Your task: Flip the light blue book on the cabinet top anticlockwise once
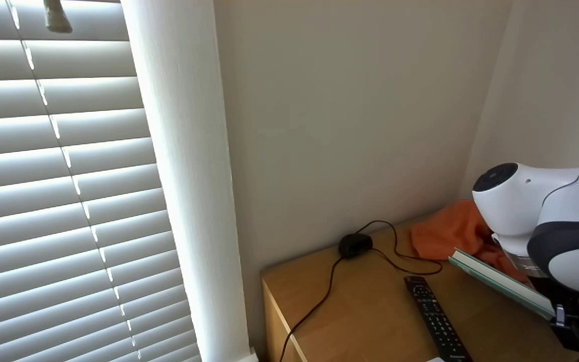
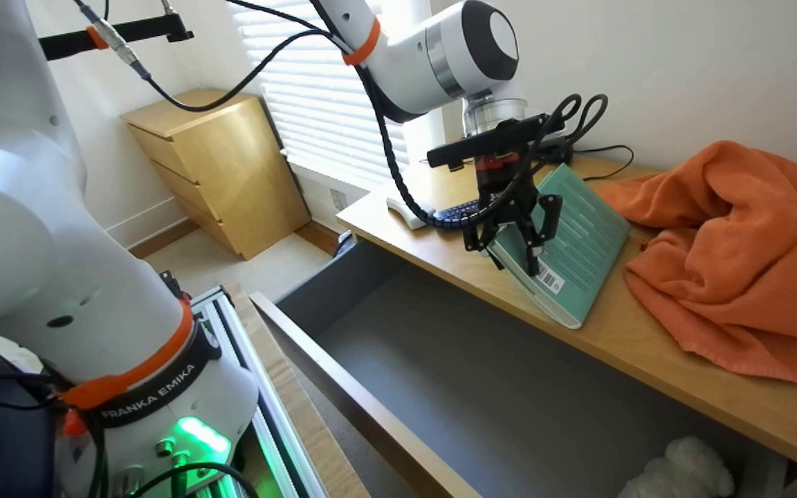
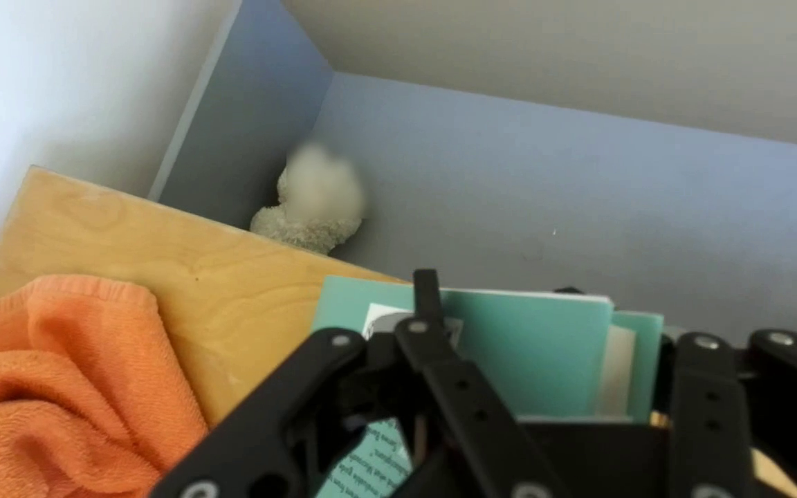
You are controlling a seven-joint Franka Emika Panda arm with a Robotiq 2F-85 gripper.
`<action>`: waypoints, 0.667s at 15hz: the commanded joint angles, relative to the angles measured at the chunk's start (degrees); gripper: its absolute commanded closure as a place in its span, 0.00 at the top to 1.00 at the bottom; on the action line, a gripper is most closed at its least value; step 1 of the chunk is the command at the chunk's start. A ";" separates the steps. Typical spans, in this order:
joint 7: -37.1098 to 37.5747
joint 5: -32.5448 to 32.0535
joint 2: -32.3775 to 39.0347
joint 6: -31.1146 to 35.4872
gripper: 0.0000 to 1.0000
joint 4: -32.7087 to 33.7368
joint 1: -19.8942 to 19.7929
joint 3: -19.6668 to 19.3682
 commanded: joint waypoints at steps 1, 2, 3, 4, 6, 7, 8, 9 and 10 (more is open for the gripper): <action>-1.83 3.20 2.26 -1.93 0.19 -1.37 0.21 0.79; -1.94 3.29 2.57 -2.57 0.19 -1.24 0.27 0.88; -1.95 3.22 2.86 -2.88 0.19 -1.12 0.32 0.92; -1.68 2.96 3.11 -2.97 0.19 -0.97 0.41 0.85; -1.61 2.69 3.59 -3.10 0.19 -0.73 0.53 0.84; -1.63 2.56 3.80 -2.84 0.19 -0.56 0.51 0.82; -1.74 2.60 4.03 -2.66 0.19 -0.39 0.48 0.82; -1.92 2.70 4.21 -2.52 0.25 -0.26 0.42 0.84; -2.07 2.75 4.40 -2.25 0.53 -0.15 0.35 0.84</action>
